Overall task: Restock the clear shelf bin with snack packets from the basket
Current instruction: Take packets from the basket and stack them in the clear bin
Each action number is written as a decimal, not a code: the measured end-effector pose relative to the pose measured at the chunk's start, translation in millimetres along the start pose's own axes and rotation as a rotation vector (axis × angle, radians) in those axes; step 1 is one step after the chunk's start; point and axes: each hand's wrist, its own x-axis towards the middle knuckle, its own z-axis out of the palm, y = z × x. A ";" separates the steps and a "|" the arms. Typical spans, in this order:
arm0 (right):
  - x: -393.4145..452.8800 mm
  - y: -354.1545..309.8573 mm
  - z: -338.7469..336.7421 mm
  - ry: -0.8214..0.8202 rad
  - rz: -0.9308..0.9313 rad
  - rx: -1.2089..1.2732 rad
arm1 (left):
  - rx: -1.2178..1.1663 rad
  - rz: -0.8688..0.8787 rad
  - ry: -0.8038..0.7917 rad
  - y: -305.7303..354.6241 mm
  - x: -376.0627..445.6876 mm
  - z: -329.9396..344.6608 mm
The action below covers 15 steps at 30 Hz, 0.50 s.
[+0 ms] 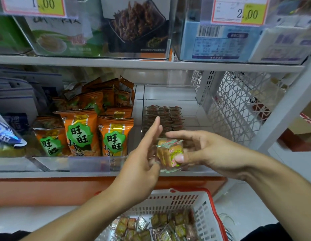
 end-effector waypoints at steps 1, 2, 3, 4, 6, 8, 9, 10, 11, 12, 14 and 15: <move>1.6 -3.5 -2.1 0.016 -0.006 0.003 | 0.024 0.017 0.041 -0.4 4.1 1.5; 3.3 -6.7 -4.9 0.028 -0.013 0.043 | 0.048 0.027 0.075 -1.1 8.6 2.9; 6.1 -9.0 -8.5 0.056 -0.026 0.096 | 0.073 0.036 0.095 -1.8 13.1 4.0; 10.1 -10.8 -12.6 0.112 -0.054 0.119 | 0.109 0.048 0.099 -2.7 17.5 5.4; 25.5 -9.3 -28.3 0.364 -0.126 -0.094 | 0.258 0.090 0.055 -3.7 25.5 8.2; 51.6 -1.2 -48.6 0.629 -0.117 -0.470 | 0.448 0.135 -0.030 -5.8 32.2 10.7; 66.4 4.3 -57.8 0.700 -0.080 -0.603 | 0.534 0.158 -0.082 -8.7 35.3 11.7; 81.2 11.6 -66.0 0.735 -0.037 -0.681 | 0.618 0.178 -0.137 -12.3 38.4 13.2; 95.3 19.9 -73.5 0.756 0.009 -0.737 | 0.703 0.190 -0.189 -16.3 41.4 14.6; 108.6 27.5 -80.5 0.774 0.043 -0.786 | 0.784 0.188 -0.234 -20.2 44.2 15.6; 130.6 39.9 -92.8 0.782 0.066 -0.840 | 0.922 0.160 -0.291 -25.9 48.5 18.0; 140.2 44.0 -98.2 0.776 0.069 -0.844 | 0.978 0.151 -0.303 -28.1 49.5 19.5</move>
